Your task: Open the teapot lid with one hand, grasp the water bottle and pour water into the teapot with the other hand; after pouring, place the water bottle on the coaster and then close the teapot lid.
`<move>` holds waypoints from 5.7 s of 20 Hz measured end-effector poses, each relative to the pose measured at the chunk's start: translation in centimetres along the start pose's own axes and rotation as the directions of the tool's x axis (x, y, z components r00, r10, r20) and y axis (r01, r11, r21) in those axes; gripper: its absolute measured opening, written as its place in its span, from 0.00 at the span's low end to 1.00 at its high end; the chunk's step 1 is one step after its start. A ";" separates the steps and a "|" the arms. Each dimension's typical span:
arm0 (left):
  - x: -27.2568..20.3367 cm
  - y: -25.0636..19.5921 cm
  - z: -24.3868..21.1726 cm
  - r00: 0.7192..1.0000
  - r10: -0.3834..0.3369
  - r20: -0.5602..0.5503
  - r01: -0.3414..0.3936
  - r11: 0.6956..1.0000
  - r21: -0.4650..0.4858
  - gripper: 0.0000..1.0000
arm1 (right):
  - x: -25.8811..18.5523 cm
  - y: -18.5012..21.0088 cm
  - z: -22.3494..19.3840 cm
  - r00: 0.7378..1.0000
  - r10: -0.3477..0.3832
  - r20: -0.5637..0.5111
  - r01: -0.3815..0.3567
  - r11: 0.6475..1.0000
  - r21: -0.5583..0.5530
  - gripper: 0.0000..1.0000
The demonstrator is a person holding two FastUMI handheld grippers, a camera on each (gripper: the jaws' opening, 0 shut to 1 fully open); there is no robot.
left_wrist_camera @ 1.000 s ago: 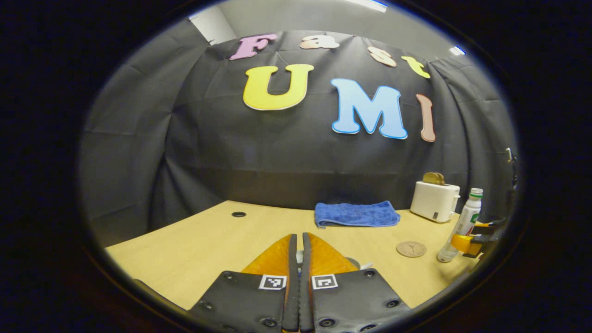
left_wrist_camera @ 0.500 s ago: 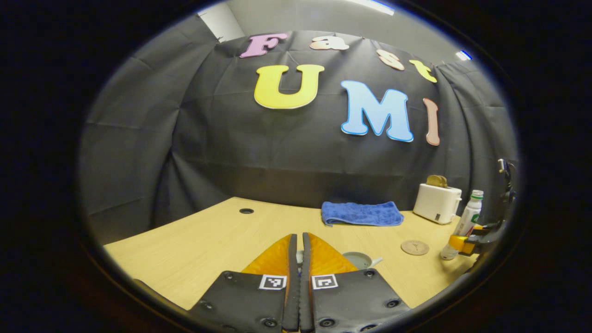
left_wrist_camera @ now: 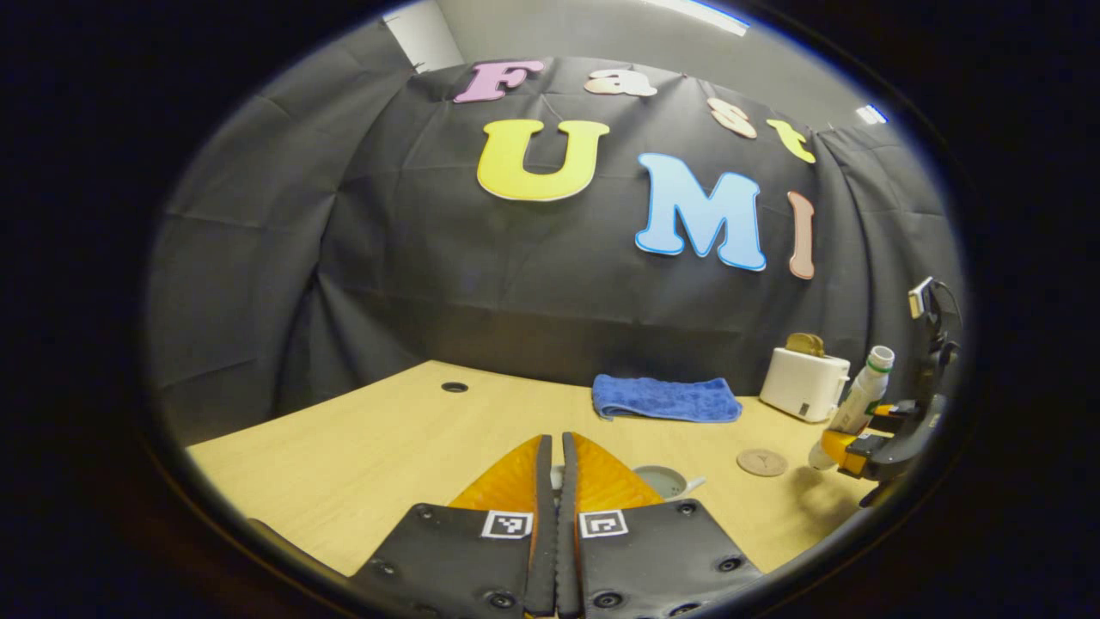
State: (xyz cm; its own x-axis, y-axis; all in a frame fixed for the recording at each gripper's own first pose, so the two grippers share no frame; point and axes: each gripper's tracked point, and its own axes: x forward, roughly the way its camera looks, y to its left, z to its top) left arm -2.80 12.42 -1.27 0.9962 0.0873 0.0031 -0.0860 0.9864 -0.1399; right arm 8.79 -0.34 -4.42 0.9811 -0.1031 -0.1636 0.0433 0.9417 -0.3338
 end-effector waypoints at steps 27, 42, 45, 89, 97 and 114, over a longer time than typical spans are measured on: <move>-0.7 2.6 -0.8 1.000 0.010 -0.022 -0.011 0.999 -0.039 0.06 | 3.9 11.5 6.5 0.986 0.108 0.124 0.037 0.590 -0.807 0.76; -0.9 3.6 -1.0 0.999 0.027 -0.032 -0.029 0.999 -0.039 0.06 | 4.7 13.3 8.6 0.962 0.156 0.224 0.158 0.351 -0.923 0.76; -0.9 3.7 -1.0 0.999 0.028 -0.032 -0.029 0.999 -0.041 0.06 | 4.5 13.4 8.8 0.958 0.162 0.237 0.175 0.326 -0.929 0.76; -0.7 3.5 -1.8 0.998 0.032 -0.052 -0.034 0.999 -0.035 0.06 | 5.2 12.9 13.2 0.881 0.248 0.402 0.395 0.080 -0.915 0.76; -0.6 3.5 -1.9 0.998 0.029 -0.054 -0.031 0.999 -0.036 0.06 | 5.4 12.8 13.7 0.871 0.261 0.415 0.420 0.039 -0.906 0.75; -0.5 3.2 -2.6 0.997 0.027 -0.069 -0.030 0.999 -0.042 0.06 | 4.1 13.5 15.8 0.812 0.299 0.500 0.537 -0.049 -0.842 0.75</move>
State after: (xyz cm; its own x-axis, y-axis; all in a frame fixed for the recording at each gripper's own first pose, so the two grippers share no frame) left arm -3.55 15.22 -4.26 0.9922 0.1038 -0.0691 -0.1148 0.9767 -0.1811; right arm 16.35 17.05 5.04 0.9044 0.3582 0.2319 0.3659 -0.3712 -0.8534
